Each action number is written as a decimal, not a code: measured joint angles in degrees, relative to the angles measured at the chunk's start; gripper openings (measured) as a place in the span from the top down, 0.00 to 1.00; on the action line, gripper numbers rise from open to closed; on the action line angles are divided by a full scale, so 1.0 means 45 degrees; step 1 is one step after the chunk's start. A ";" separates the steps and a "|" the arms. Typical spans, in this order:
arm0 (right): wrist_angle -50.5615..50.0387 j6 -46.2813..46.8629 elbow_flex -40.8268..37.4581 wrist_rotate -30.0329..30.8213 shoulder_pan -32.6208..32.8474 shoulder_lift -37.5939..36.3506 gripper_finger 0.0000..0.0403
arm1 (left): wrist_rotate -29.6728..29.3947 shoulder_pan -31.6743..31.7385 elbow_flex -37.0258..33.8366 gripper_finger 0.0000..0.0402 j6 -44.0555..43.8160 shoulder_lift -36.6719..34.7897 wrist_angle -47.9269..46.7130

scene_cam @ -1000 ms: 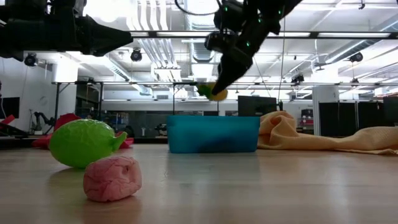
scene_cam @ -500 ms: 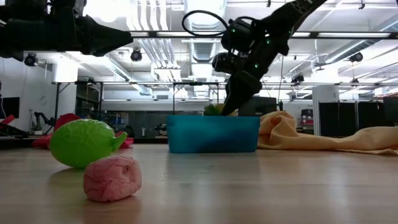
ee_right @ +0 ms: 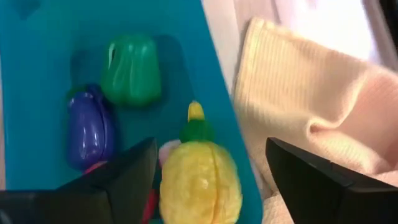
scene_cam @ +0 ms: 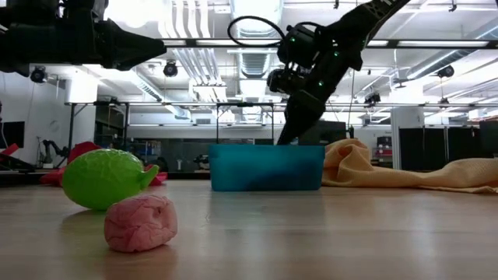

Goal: Pick and placing Produce into tupperware
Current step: Put the yellow pineapple into the blue bin, then put the pink peach into the blue bin, then put the green guava into the blue bin

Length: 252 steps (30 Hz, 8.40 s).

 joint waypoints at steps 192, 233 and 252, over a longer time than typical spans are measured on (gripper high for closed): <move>0.5913 0.1952 -0.2458 0.2007 0.6290 -0.6312 0.46 | -0.0043 0.0003 0.0089 0.53 0.0675 -0.0295 0.0019; 0.6466 0.1714 -0.2234 0.1948 0.6314 -0.6246 0.46 | 0.9709 0.2678 0.4308 0.54 0.1205 0.8160 0.0117; 0.6532 0.1860 -0.2229 0.1992 0.6314 -0.6246 0.46 | 1.0579 0.2623 0.6187 0.58 0.3939 0.9382 -0.5456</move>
